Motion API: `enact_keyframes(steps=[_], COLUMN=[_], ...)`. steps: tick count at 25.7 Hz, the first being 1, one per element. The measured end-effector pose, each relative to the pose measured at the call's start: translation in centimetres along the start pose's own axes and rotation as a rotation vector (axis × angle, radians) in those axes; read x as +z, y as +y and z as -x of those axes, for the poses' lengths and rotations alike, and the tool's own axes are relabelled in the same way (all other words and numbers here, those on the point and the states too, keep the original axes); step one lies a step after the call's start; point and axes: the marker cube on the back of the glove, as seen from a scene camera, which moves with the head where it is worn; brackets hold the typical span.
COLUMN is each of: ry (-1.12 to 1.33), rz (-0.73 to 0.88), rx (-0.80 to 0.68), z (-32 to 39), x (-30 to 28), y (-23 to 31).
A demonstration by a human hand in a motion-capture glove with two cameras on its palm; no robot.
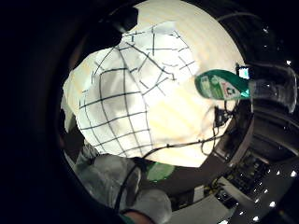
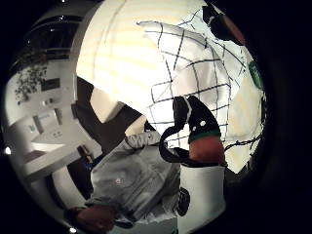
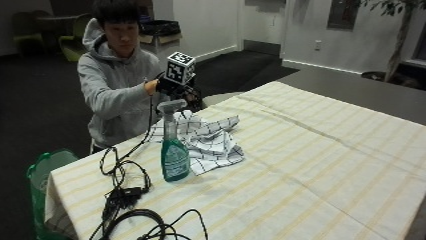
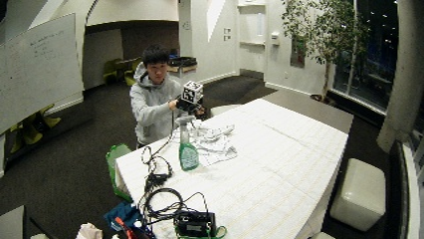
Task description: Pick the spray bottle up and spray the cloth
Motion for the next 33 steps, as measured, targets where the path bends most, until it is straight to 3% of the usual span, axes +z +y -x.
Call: enact_keyframes(steps=[15, 26, 33], ry=[-0.009, -0.148, -0.182], rz=[-0.193, -0.572, -0.649], rx=[-0.063, -0.096, -0.063], z=[-1.8, -4.4, -8.8], x=[-2.9, -5.0, -4.0], y=[1.5, 5.2, 6.7])
